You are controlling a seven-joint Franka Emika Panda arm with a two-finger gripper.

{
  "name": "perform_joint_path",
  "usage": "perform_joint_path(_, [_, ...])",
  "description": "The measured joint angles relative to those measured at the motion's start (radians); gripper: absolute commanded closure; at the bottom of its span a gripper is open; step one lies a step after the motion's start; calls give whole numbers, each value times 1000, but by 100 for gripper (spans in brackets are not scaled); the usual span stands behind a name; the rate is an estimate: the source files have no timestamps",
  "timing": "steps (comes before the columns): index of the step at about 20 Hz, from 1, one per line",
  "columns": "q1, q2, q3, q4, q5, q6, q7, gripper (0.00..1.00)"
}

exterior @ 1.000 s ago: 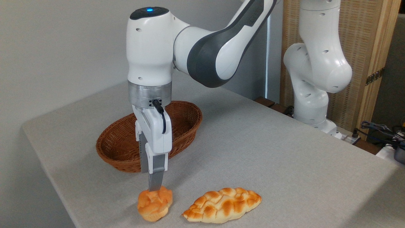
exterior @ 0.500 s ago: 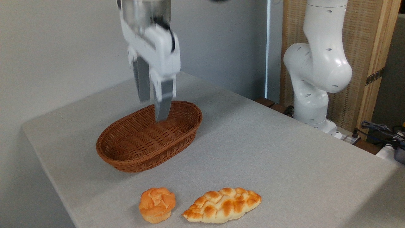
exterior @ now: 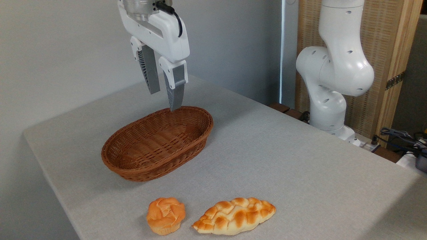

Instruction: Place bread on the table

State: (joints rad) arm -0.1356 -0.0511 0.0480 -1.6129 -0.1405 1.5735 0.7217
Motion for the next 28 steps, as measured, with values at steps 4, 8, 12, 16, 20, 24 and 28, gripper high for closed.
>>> perform_joint_path(4, [3,2,-1,1,8,-3,-2,0])
perform_joint_path(8, [4,2,-1,3,9,-9,2,0])
perform_joint_path(12, [7,6,-2,5,36,-2,5,0])
perform_joint_path(16, [6,17,-32,5,102,3,5,0])
perform_joint_path(20, [9,22,-35,5,119,23,5,0])
perform_joint_path(24, [11,23,-35,6,131,24,6,0])
perform_joint_path(28, [14,23,-23,9,140,24,17,0])
